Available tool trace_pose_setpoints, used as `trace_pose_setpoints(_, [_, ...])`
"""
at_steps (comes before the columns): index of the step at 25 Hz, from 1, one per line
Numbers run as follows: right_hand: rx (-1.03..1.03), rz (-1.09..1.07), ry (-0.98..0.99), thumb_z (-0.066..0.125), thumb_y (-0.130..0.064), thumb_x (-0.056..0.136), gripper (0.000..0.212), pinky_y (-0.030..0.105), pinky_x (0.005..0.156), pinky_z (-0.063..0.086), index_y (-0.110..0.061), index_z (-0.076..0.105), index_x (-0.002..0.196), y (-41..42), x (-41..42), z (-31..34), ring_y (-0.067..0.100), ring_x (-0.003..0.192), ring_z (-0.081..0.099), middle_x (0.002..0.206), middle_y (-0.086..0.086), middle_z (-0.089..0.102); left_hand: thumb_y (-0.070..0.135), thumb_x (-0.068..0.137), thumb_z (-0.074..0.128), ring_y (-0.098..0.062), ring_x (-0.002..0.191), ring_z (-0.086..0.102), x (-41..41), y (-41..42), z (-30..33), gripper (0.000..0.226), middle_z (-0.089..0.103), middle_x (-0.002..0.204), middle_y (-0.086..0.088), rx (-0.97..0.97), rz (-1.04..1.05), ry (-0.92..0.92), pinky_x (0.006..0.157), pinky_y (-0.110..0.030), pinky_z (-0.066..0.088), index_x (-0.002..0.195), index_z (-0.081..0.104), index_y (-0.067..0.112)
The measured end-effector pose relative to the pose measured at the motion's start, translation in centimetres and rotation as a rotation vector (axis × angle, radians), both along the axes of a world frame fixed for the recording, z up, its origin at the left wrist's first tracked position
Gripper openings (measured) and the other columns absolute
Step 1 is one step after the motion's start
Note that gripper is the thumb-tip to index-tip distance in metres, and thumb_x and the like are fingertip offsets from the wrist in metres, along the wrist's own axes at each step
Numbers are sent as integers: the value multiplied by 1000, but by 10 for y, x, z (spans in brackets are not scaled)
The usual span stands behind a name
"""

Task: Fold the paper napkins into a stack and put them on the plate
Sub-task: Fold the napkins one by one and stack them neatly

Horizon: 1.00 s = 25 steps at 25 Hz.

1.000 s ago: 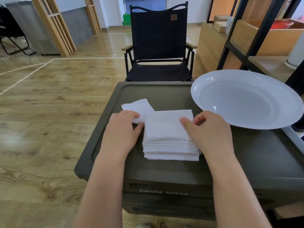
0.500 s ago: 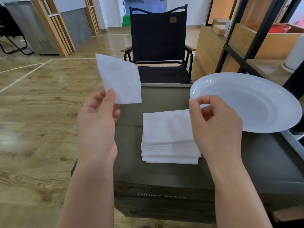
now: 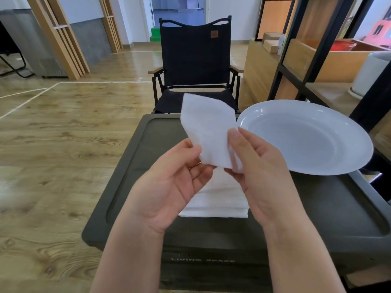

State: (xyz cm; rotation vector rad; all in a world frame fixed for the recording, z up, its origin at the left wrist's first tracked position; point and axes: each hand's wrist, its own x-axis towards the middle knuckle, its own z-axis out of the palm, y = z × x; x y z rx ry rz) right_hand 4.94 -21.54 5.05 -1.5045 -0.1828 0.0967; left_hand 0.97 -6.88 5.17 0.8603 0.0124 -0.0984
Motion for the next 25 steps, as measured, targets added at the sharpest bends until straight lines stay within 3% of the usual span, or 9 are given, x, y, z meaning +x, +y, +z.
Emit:
trace_pose_setpoints(2, [116, 35, -10, 64, -28, 85, 26, 33, 81, 57, -34, 64, 110, -5, 0, 2, 6, 94, 69, 98, -14, 74, 15, 74, 67, -18, 85, 71, -3, 1, 1, 24, 74, 101, -5, 28, 16, -17, 64, -28, 57, 95, 78, 18])
trace_pose_setpoints(4, [63, 5, -43, 68, -25, 80, 39, 34, 81, 57, -39, 58, 115, -7, 2, 2, 6, 91, 70, 95, -15, 75, 23, 70, 75, -19, 88, 73, -4, 0, 3, 22, 76, 101, -3, 101, 65, -12, 61, -28, 57, 92, 79, 21])
trace_pose_setpoints(6, [-1, -50, -52, 70, -24, 79, 49, 32, 77, 58, -42, 53, 122, -7, 4, -1, 2, 87, 70, 92, -18, 74, 28, 74, 76, -16, 84, 74, -1, -1, -2, 19, 77, 95, 0, 343, 196, 15, 60, -27, 57, 92, 78, 21])
trace_pose_setpoints(9, [-100, -153, -96, 69, -26, 83, 49, 21, 70, 59, -45, 51, 124, -8, 7, -4, -2, 85, 67, 92, -16, 72, 9, 83, 70, -11, 83, 74, 5, 0, -10, 21, 77, 91, 7, 723, 341, 25, 67, -28, 56, 92, 72, 28])
trace_pose_setpoints(11, [-236, -190, -154, 65, -29, 86, 47, 10, 60, 53, -45, 47, 126, -9, 9, -7, -8, 83, 63, 87, -15, 69, 3, 85, 66, -11, 83, 74, 5, 4, -11, 28, 78, 90, 7, 743, 322, -6, 66, -24, 57, 90, 74, 29])
trace_pose_setpoints(17, [-375, -280, -213, 63, -30, 88, 37, 5, 52, 43, -43, 49, 120, -10, 14, -15, -10, 77, 58, 70, -9, 64, 27, 88, 65, 4, 75, 70, 9, 6, -19, 13, 75, 79, 21, 895, 602, 65, 61, -12, 49, 82, 73, 35])
trace_pose_setpoints(21, [-473, -310, -230, 68, -30, 84, 42, 2, 50, 40, -40, 49, 120, -10, 16, -20, -14, 74, 54, 67, -11, 60, 32, 82, 70, -4, 71, 70, 11, 8, -24, 6, 74, 71, 14, 1007, 683, 167, 64, -25, 53, 76, 72, 31])
trace_pose_setpoints(25, [-547, -319, -212, 71, -32, 81, 44, 5, 52, 32, -39, 50, 120, -11, 17, -24, -4, 67, 57, 70, -14, 59, 36, 83, 68, -6, 54, 65, 9, 7, -24, 12, 70, 63, 9, 1248, 658, 219, 50, -21, 43, 73, 66, 30])
